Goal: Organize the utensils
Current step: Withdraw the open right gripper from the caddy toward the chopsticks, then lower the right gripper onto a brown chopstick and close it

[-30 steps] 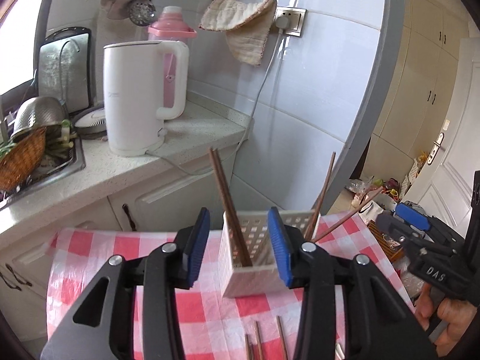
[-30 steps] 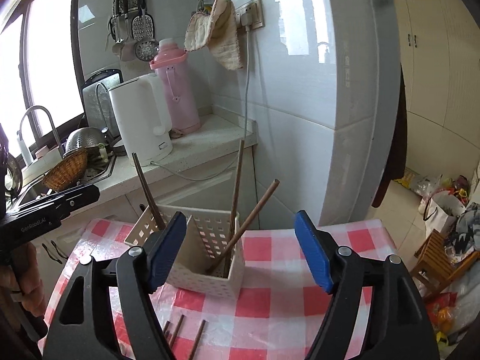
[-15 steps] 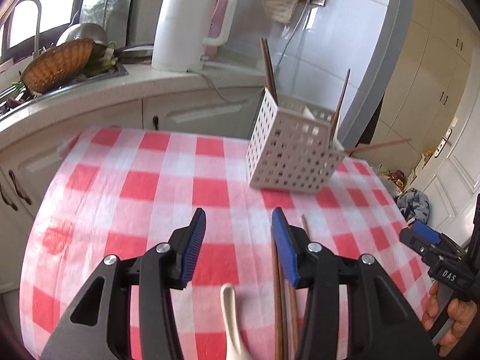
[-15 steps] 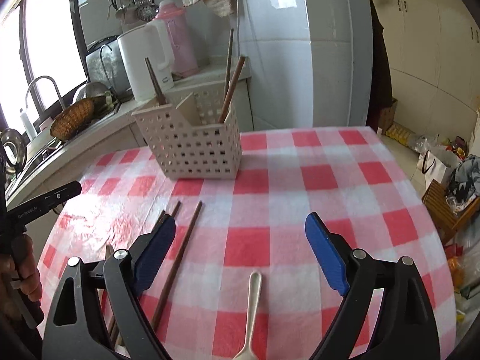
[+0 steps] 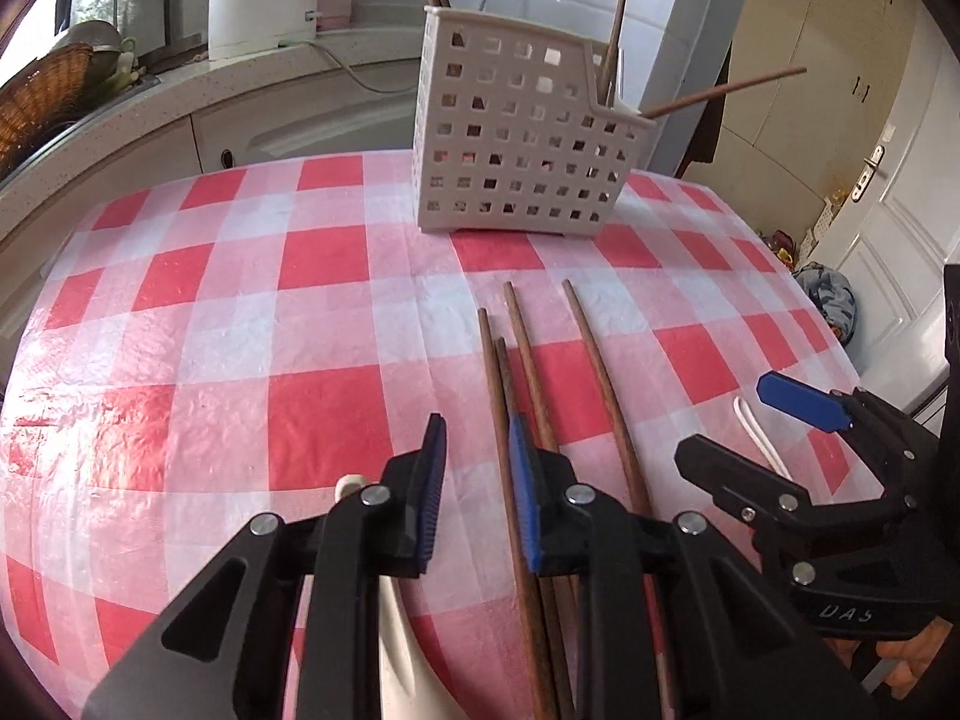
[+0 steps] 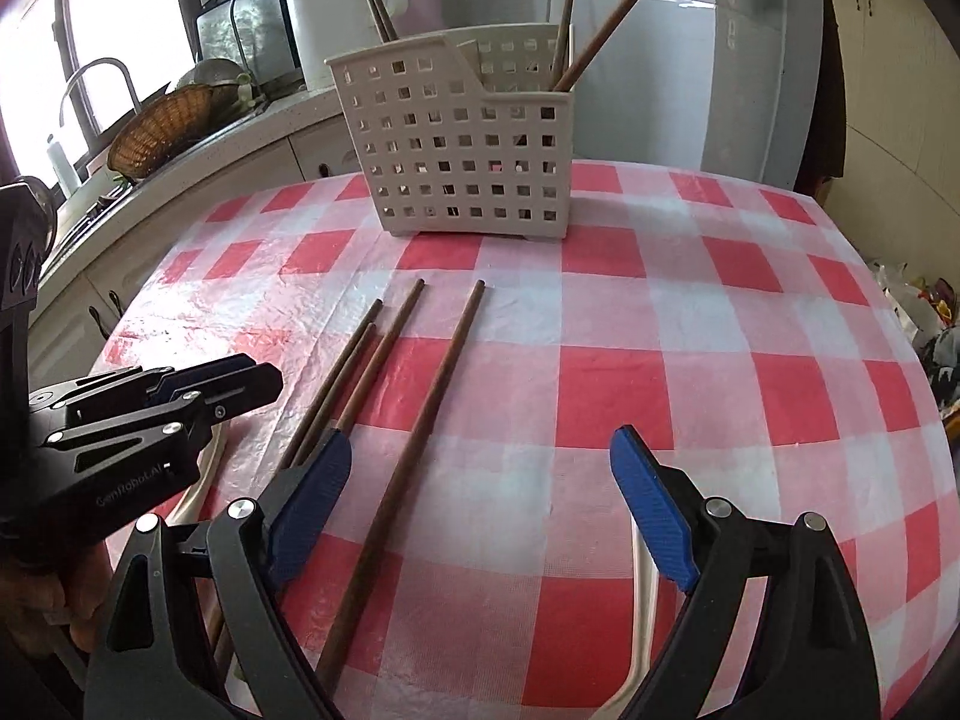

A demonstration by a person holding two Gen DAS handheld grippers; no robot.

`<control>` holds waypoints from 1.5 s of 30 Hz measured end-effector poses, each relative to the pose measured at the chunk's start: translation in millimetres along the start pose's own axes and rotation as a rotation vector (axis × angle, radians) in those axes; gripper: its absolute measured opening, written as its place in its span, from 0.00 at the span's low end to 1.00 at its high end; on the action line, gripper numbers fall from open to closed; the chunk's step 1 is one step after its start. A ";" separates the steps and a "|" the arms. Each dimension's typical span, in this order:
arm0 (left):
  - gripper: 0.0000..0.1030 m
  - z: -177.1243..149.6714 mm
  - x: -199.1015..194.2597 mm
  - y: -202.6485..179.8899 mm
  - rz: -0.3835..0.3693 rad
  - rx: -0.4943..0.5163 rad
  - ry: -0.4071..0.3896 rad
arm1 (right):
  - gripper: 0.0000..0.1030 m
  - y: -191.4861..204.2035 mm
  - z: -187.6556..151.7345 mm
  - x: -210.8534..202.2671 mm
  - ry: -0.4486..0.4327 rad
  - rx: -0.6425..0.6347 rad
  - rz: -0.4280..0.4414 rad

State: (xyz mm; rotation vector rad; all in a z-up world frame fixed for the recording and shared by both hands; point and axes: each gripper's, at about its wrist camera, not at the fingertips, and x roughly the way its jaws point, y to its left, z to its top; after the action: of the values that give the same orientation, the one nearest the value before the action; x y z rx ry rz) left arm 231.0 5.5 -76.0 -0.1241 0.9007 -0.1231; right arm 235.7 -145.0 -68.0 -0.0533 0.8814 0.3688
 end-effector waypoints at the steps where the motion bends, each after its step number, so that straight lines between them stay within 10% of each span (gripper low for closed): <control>1: 0.18 -1.4 4.0 -0.5 -0.002 0.003 0.010 | 0.77 0.7 -0.4 3.2 0.007 -0.002 -0.002; 35: 0.07 -1.2 25.6 1.1 0.064 -0.001 0.047 | 0.44 24.0 9.1 42.6 0.053 -0.115 -0.020; 45: 0.07 -4.1 23.4 -1.7 0.115 0.000 0.039 | 0.15 37.1 7.0 39.9 0.040 -0.149 0.009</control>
State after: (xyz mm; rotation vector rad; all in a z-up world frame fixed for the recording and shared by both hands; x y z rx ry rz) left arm 242.1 -0.1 -96.4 -0.0698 0.9446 -0.0182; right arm 251.5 -97.2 -90.0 -0.1946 0.8933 0.4421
